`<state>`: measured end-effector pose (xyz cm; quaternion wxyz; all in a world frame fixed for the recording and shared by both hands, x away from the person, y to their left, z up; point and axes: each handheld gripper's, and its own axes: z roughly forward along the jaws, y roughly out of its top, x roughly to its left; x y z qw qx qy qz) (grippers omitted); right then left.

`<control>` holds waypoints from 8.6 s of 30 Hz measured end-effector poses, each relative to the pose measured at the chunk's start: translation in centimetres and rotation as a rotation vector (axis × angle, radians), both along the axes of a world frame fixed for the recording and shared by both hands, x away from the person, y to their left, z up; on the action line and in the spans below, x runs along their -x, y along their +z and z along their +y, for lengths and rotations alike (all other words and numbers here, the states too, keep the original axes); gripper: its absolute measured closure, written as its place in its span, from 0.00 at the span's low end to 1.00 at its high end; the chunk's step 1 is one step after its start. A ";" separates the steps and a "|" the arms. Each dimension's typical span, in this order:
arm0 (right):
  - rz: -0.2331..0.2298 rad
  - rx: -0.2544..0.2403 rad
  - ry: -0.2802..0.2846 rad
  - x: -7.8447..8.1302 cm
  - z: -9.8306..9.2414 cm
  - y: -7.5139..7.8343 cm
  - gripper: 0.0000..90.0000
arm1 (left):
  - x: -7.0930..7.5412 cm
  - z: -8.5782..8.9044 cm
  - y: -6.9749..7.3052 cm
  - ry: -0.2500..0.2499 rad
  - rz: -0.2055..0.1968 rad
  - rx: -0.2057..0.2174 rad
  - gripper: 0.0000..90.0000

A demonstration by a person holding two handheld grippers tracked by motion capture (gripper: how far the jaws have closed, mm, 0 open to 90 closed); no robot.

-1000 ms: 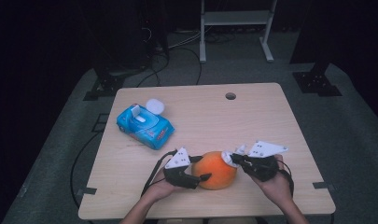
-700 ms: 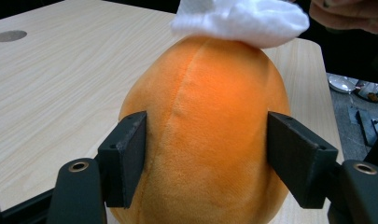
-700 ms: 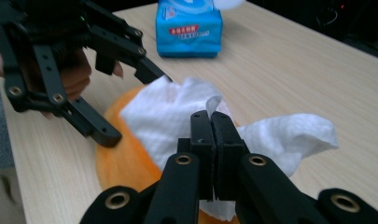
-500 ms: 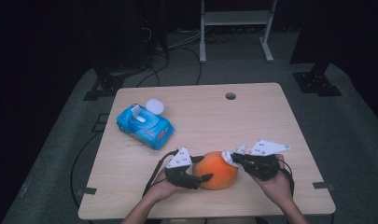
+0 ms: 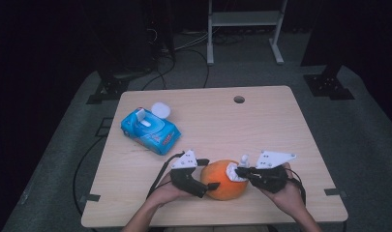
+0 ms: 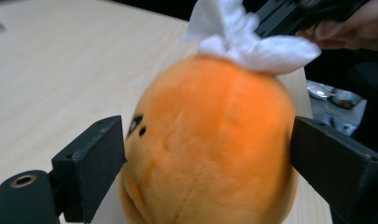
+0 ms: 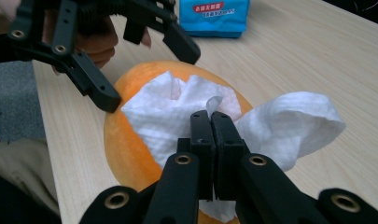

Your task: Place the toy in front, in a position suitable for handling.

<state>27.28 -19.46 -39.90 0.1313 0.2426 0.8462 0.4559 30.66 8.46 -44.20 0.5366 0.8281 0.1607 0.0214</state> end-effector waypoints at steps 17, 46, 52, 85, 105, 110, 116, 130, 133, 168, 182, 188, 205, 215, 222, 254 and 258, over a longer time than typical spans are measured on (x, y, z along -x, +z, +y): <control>-0.005 -0.016 -0.031 0.0 -1.0 0.4 0.97 | 0.0 0.2 -0.1 -0.008 -0.020 -0.008 0.36; 0.006 -0.020 -0.051 -0.2 -1.5 0.0 0.97 | -0.1 0.4 -0.3 0.011 -0.018 -0.005 0.34; 0.029 -0.016 -0.078 -0.4 -2.4 -0.4 0.97 | 0.0 0.2 -0.2 0.014 -0.032 -0.015 0.34; 0.002 -0.084 -0.080 -0.7 -1.8 0.3 0.98 | 0.3 -0.2 -0.1 -0.004 -0.059 -0.019 0.34; 0.011 -0.046 -0.067 -0.8 -1.5 0.2 0.98 | 1.1 -1.0 0.4 -0.022 -0.122 -0.047 0.34; -0.004 -0.068 -0.036 -0.1 -1.3 1.0 0.98 | 1.1 -1.0 0.4 -0.016 -0.115 -0.045 0.34; 0.004 0.018 -0.072 -0.5 -2.1 0.1 0.98 | 0.5 -0.4 0.1 0.003 -0.082 -0.030 0.34; 0.035 -0.023 -0.096 -1.0 -3.1 0.1 0.98 | 0.6 -0.8 0.3 0.014 -0.072 -0.025 0.32; 0.030 -0.096 -0.031 -0.4 -2.1 1.1 0.98 | 0.8 -1.3 0.4 0.012 -0.086 -0.023 0.32; 0.034 -0.037 -0.044 -0.9 -1.8 0.1 0.98 | 0.0 -0.4 -0.1 0.037 -0.044 -0.003 0.33; -0.003 0.001 -0.007 -0.4 0.2 0.7 0.98 | 0.4 -1.1 0.4 0.001 -0.054 0.004 0.27; 0.032 -0.002 -0.007 -0.5 -1.0 0.3 0.97 | 0.0 -1.0 0.3 -0.029 -0.033 0.051 0.12; -0.057 -0.016 0.019 0.8 1.0 1.8 0.98 | 0.4 -1.7 -0.4 -0.013 -0.041 0.056 0.39; -0.009 -0.089 -0.032 0.4 -0.6 1.8 0.98 | 0.5 -2.1 -0.4 -0.009 -0.040 0.071 0.40; -0.048 -0.029 -0.047 0.5 0.3 1.7 0.98 | 0.8 -2.3 -0.1 0.014 -0.035 0.084 0.42; -0.049 -0.147 -0.087 0.8 0.3 2.2 0.98 | 1.3 -2.4 2.0 0.049 -0.086 0.099 0.43; -0.070 -0.080 -0.069 1.0 1.2 1.7 0.98 | 1.4 -2.6 2.3 0.035 -0.104 0.091 0.31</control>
